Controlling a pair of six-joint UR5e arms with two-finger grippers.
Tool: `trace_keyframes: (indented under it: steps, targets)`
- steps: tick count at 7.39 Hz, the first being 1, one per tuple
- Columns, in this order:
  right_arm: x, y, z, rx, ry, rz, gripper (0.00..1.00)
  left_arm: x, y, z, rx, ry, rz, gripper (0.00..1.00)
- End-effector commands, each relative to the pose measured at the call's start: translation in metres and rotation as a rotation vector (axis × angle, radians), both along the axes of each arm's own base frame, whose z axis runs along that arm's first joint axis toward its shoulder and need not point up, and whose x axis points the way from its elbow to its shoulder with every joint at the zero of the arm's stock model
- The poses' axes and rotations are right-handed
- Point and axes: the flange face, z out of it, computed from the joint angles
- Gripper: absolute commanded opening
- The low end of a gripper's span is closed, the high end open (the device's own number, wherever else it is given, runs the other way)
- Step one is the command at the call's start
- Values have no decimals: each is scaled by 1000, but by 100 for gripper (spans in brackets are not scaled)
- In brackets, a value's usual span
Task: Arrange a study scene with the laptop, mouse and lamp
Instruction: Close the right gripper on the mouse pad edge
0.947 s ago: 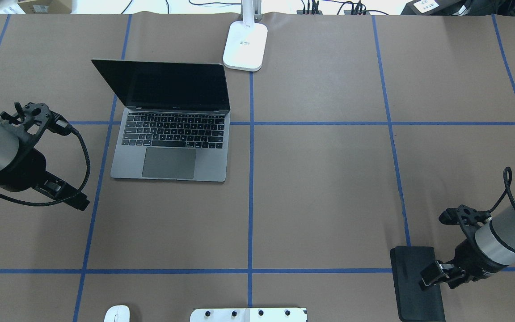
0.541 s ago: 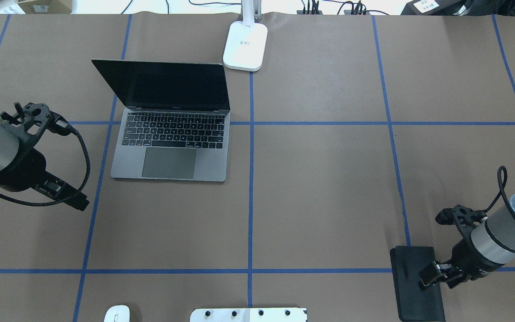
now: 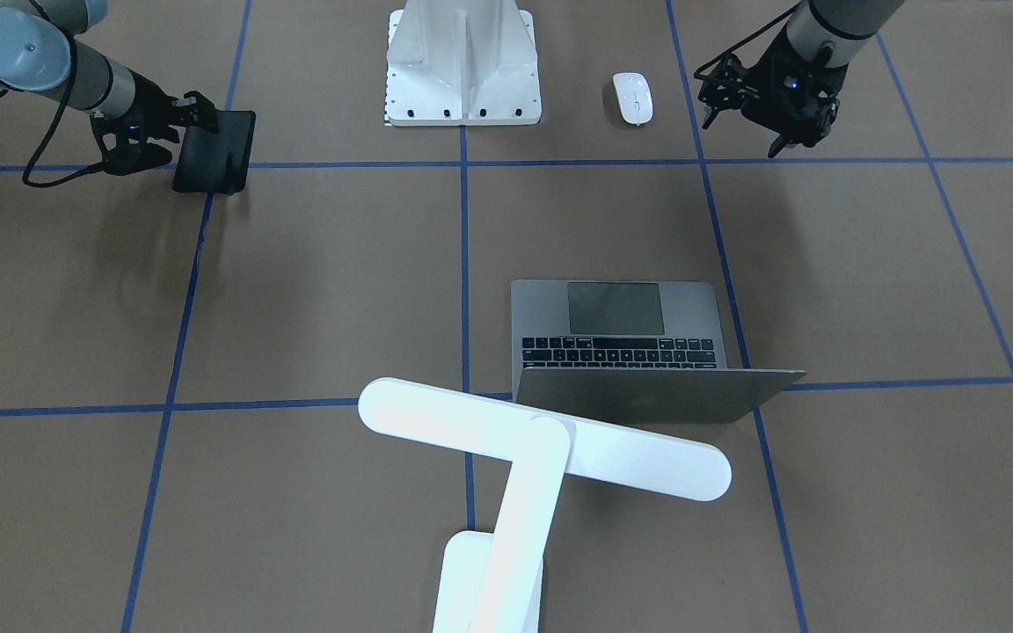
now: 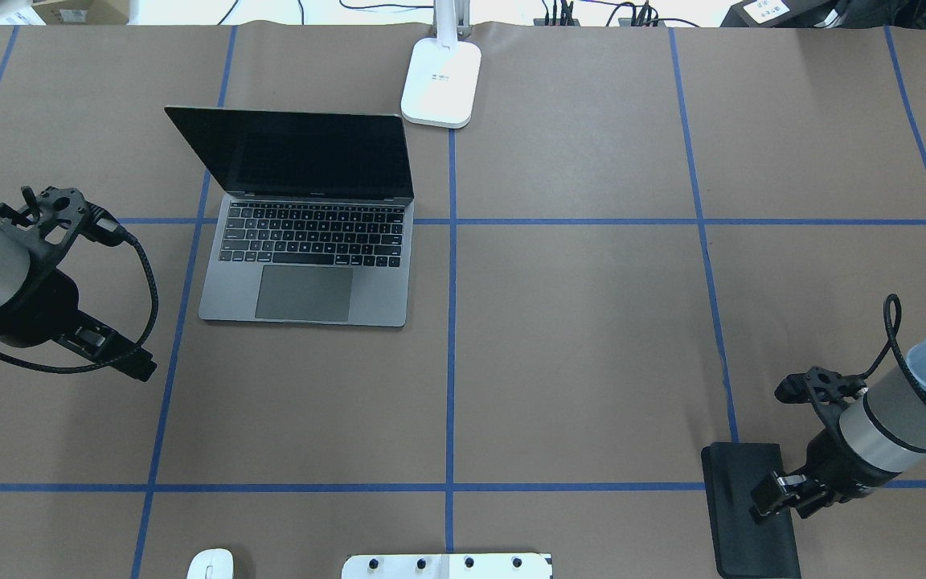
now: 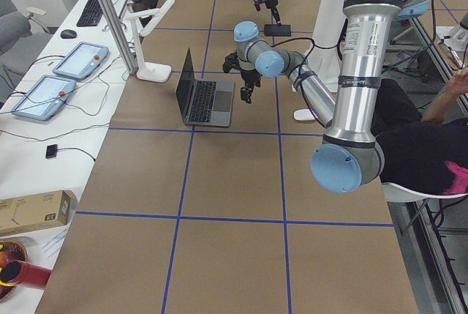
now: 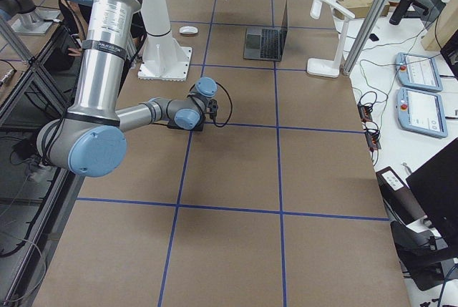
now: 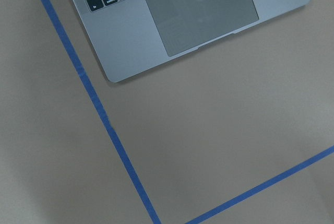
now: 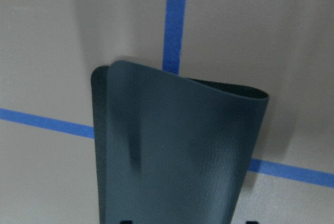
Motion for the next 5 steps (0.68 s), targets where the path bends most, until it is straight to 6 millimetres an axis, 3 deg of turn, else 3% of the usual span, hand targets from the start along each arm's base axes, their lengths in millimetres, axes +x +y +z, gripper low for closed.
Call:
trace_keyframes:
  steps: [1,5]
  targets:
    - [0,1,3,0,18,-11,71,0,0,1,0,-2,1,99]
    - [-1,0,6,-20,42,-14,70,-1,0,3,6,-11,-8,99]
